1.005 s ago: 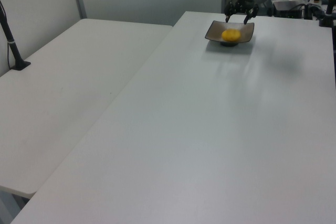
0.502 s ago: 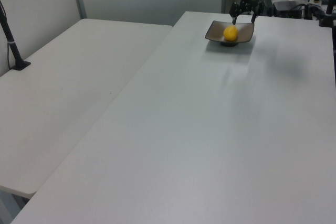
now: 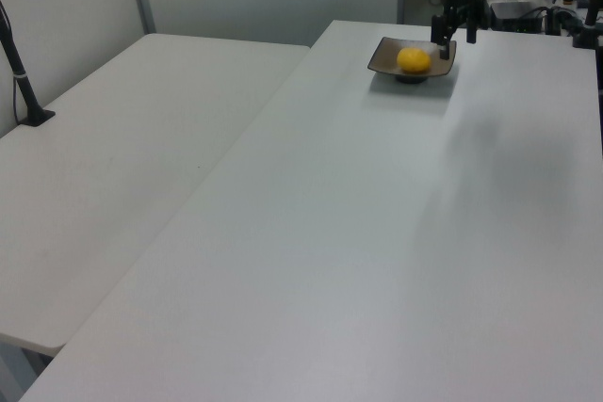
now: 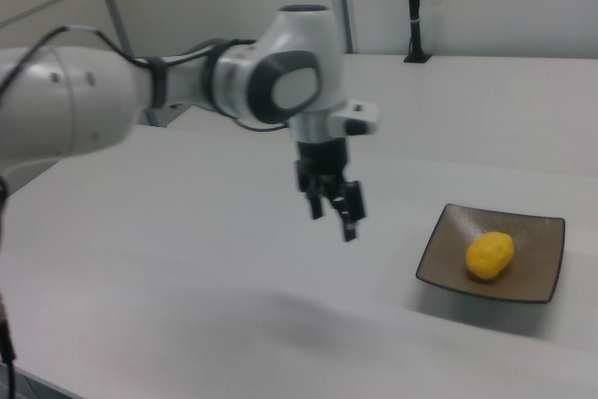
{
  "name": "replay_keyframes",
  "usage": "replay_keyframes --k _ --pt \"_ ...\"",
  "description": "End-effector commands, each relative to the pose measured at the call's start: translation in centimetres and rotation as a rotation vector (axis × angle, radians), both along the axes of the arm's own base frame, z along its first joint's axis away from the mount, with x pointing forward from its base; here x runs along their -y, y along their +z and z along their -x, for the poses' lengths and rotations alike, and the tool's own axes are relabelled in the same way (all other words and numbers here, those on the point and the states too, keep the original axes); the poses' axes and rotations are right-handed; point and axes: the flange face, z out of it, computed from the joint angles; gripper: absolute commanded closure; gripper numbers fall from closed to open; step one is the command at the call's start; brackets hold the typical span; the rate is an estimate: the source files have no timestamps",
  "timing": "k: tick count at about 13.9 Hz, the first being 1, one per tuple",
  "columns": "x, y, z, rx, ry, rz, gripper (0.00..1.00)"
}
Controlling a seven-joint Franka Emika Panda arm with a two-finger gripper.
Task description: Put potatoes on a ceramic plate
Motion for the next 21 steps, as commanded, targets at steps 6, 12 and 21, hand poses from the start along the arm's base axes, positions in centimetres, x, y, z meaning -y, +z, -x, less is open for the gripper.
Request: replay_keyframes --k 6,12,21 --pt "-12.1 2.6 5.8 0.021 0.177 -0.017 0.0" --pt "-18.8 6.0 5.3 0.105 0.29 -0.049 0.0" --pt "-19.3 4.5 5.2 0.097 0.353 -0.116 0.0"
